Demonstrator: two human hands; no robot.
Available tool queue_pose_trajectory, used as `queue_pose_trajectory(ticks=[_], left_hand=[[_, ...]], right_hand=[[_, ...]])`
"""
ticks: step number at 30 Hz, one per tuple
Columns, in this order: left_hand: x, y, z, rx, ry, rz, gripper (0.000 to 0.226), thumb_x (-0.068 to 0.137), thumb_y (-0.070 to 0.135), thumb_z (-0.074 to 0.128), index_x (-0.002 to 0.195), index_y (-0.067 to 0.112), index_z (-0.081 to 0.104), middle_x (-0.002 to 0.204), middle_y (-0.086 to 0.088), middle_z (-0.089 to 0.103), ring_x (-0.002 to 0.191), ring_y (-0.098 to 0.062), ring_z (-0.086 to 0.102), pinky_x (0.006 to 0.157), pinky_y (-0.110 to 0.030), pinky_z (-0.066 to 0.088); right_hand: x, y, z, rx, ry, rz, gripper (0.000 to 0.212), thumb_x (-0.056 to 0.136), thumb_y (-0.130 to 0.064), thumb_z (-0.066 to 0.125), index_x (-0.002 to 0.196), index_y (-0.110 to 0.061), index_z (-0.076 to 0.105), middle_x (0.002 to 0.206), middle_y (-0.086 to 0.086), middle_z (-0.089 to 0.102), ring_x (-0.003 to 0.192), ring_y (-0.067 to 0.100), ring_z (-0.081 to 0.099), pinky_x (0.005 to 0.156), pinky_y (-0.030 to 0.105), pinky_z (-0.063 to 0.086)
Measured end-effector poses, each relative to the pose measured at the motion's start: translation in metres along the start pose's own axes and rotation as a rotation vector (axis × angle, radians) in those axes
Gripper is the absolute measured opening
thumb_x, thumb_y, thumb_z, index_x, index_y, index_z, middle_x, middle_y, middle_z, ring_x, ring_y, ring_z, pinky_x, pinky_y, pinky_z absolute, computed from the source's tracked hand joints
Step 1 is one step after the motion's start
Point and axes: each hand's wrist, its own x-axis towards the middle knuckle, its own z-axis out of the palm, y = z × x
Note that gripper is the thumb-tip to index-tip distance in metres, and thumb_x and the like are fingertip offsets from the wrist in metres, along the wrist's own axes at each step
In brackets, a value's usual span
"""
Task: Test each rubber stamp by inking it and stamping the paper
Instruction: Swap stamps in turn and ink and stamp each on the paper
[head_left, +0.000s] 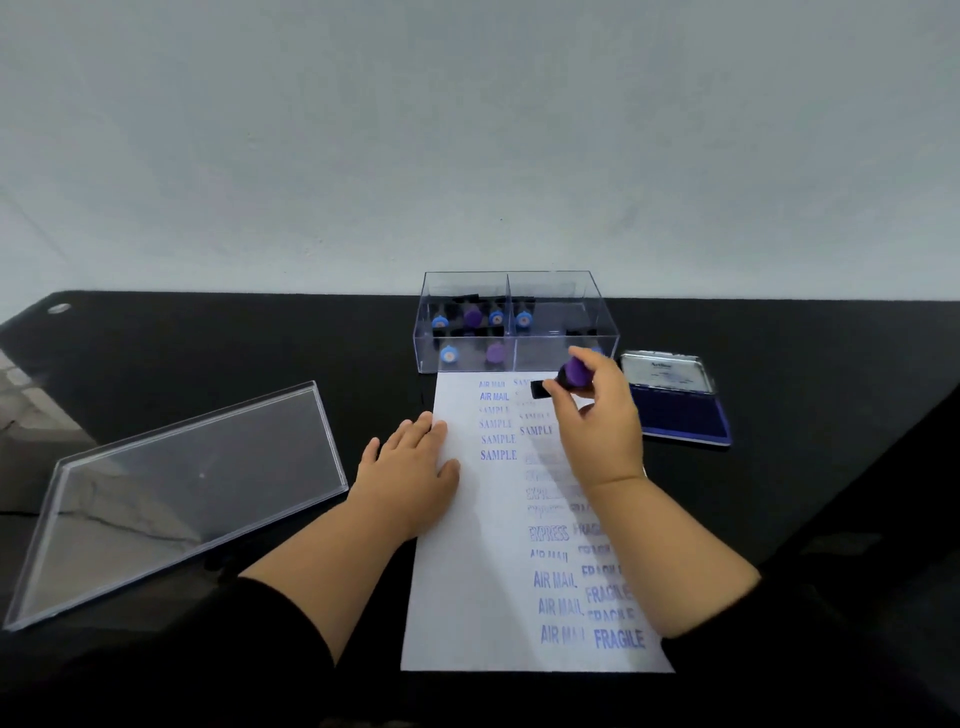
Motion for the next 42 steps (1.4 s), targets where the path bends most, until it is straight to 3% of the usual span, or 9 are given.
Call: queue_pose_trajectory(ticks=[3, 8, 11, 13, 16, 23, 29, 39, 42], left_hand=[[0.006, 0.009, -0.012, -0.009, 0.064, -0.009, 0.050, 0.101, 0.033, 0.028, 0.149, 0.023, 0.024, 0.157, 0.002, 0.020, 0.143, -0.019, 0.021, 0.117, -0.037, 0.009], [0.028, 0.035, -0.033, -0.016, 0.272, 0.120, 0.049, 0.101, 0.030, 0.031, 0.149, 0.024, 0.027, 0.154, 0.002, 0.029, 0.140, -0.018, 0.028, 0.114, -0.031, 0.019], [0.048, 0.051, -0.049, -0.046, 0.368, 0.208, 0.049, 0.101, 0.027, 0.033, 0.149, 0.024, 0.028, 0.154, 0.003, 0.028, 0.139, -0.017, 0.028, 0.111, -0.027, 0.021], [0.068, 0.059, -0.060, -0.067, 0.342, 0.226, 0.049, 0.101, 0.027, 0.032, 0.150, 0.023, 0.026, 0.156, 0.002, 0.024, 0.141, -0.018, 0.025, 0.112, -0.030, 0.019], [0.104, 0.062, -0.066, -0.053, 0.284, 0.192, 0.052, 0.101, 0.029, 0.031, 0.151, 0.022, 0.019, 0.159, -0.001, 0.013, 0.146, -0.019, 0.012, 0.116, -0.033, 0.012], [0.159, 0.050, -0.068, 0.040, 0.201, 0.180, 0.052, 0.102, 0.037, 0.020, 0.152, 0.024, 0.011, 0.160, -0.001, -0.005, 0.147, -0.019, -0.007, 0.117, -0.039, -0.002], [0.175, 0.042, -0.058, 0.075, 0.123, 0.173, 0.053, 0.101, 0.044, 0.015, 0.152, 0.032, 0.003, 0.160, 0.004, -0.005, 0.147, -0.016, -0.009, 0.118, -0.042, -0.005], [0.176, 0.041, -0.057, 0.069, 0.139, 0.185, 0.054, 0.100, 0.046, 0.015, 0.151, 0.034, 0.002, 0.160, 0.007, -0.004, 0.147, -0.013, -0.007, 0.117, -0.041, -0.005], [0.175, 0.041, -0.057, 0.074, 0.147, 0.190, 0.054, 0.100, 0.046, 0.015, 0.151, 0.035, 0.002, 0.160, 0.008, -0.003, 0.147, -0.013, -0.006, 0.117, -0.040, -0.005]], right_hand=[[0.014, -0.007, -0.007, 0.010, -0.010, -0.048, 0.035, 0.087, -0.015, 0.064, 0.121, -0.018, 0.054, 0.109, -0.008, 0.051, 0.095, 0.006, 0.050, 0.084, 0.021, 0.044], [0.059, -0.026, -0.021, 0.020, -0.064, -0.057, 0.031, 0.087, -0.011, 0.063, 0.113, -0.022, 0.051, 0.098, -0.012, 0.050, 0.081, 0.001, 0.050, 0.071, 0.003, 0.040], [0.090, -0.033, -0.026, -0.026, -0.112, -0.062, 0.029, 0.088, -0.011, 0.060, 0.111, -0.025, 0.049, 0.096, -0.011, 0.050, 0.084, 0.006, 0.052, 0.071, 0.014, 0.043], [0.110, -0.034, -0.025, -0.110, -0.156, -0.075, 0.027, 0.089, -0.008, 0.056, 0.112, -0.023, 0.052, 0.095, -0.010, 0.049, 0.089, 0.010, 0.050, 0.072, 0.017, 0.042], [0.145, -0.025, -0.017, -0.243, -0.228, -0.080, 0.027, 0.088, -0.003, 0.051, 0.109, -0.019, 0.057, 0.102, -0.003, 0.050, 0.091, 0.009, 0.045, 0.062, 0.007, 0.033], [0.194, -0.003, 0.004, -0.450, -0.404, 0.008, 0.040, 0.091, -0.008, 0.049, 0.130, -0.013, 0.048, 0.128, 0.002, 0.053, 0.113, 0.017, 0.050, 0.086, 0.018, 0.036], [0.213, 0.017, 0.025, -0.608, -0.422, -0.034, 0.038, 0.090, -0.022, 0.058, 0.127, -0.013, 0.054, 0.127, 0.005, 0.056, 0.115, 0.020, 0.051, 0.090, 0.022, 0.038], [0.225, 0.027, 0.039, -0.689, -0.488, 0.077, 0.029, 0.080, -0.024, 0.071, 0.107, -0.014, 0.065, 0.103, 0.002, 0.060, 0.098, 0.018, 0.056, 0.077, 0.022, 0.040], [0.229, 0.029, 0.040, -0.589, -0.514, 0.148, 0.029, 0.076, -0.019, 0.077, 0.102, -0.010, 0.067, 0.083, 0.000, 0.056, 0.088, 0.017, 0.055, 0.086, 0.030, 0.049]])
